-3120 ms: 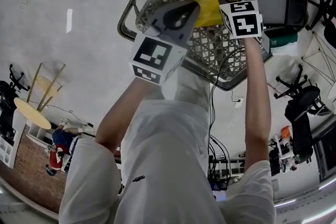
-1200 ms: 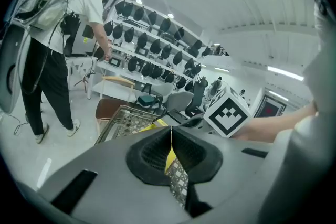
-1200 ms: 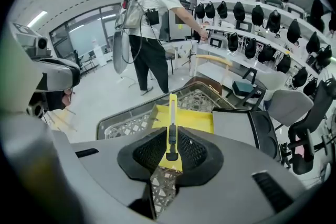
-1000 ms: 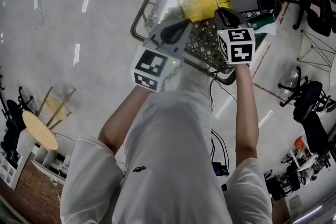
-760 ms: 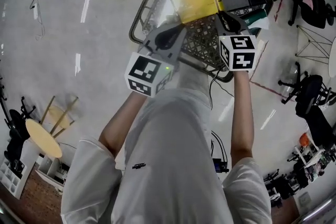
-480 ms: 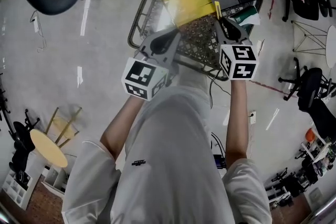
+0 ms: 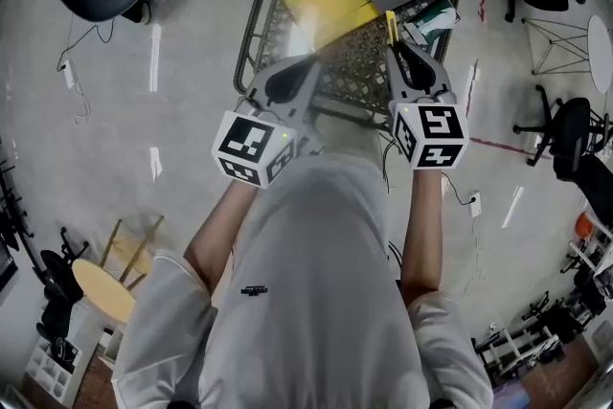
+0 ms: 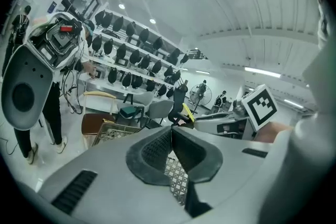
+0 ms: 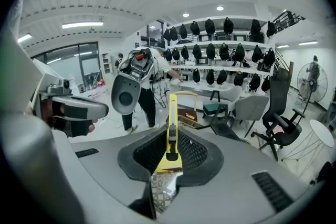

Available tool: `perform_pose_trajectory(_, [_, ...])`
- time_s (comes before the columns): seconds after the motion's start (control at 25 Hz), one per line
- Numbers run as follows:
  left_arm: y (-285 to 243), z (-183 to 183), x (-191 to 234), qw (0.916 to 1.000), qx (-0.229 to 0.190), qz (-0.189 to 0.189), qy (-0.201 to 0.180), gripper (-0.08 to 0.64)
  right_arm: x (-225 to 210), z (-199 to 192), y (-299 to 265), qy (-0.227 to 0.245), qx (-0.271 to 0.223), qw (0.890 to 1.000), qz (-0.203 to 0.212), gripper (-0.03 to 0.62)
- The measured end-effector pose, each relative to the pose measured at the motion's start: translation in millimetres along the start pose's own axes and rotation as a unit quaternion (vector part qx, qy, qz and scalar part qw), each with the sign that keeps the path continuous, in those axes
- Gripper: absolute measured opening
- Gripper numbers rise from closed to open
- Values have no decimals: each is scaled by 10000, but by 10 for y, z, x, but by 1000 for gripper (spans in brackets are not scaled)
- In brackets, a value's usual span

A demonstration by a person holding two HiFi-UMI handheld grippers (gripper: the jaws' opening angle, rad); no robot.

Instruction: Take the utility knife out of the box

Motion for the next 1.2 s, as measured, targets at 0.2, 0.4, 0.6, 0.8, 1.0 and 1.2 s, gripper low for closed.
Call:
perform_pose_trajectory(0.2, [1,-43,-66,9999,17,-82,-140,5,38,-54,159,-35,-208,9997,-91,52])
perform_pose_trajectory(0.4, [85,-34,-171,9998,-37,-50,-210,5,161,-111,323,-131,-488,9987,-49,52])
perform_pose_trajectory(0.6, [165,11,-239,9993,-193,56,-299,5,251,-142,454,-246,-818,9963,34,52])
perform_pose_trajectory(0.8, [266,122,-258,9987,-357,136,-331,5,338,-125,584,-441,-1124,9927,37,52])
perform_pose_trajectory(1.0, [405,144,-294,9979,-496,175,-387,5,404,-100,758,-558,-1528,9866,-78,52])
perform_pose_trajectory(1.2, [503,188,-341,9967,-642,204,-447,5,437,-52,884,-529,-1766,9827,-161,52])
Point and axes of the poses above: the fingertips, and each gripper's own axes: y backward along the fingers, x to its left, z out of its top, the point moved 7 cm from there along y, backward along the fingers, and after that the axes turned 14 degrees about x, right-handed, at the moved point
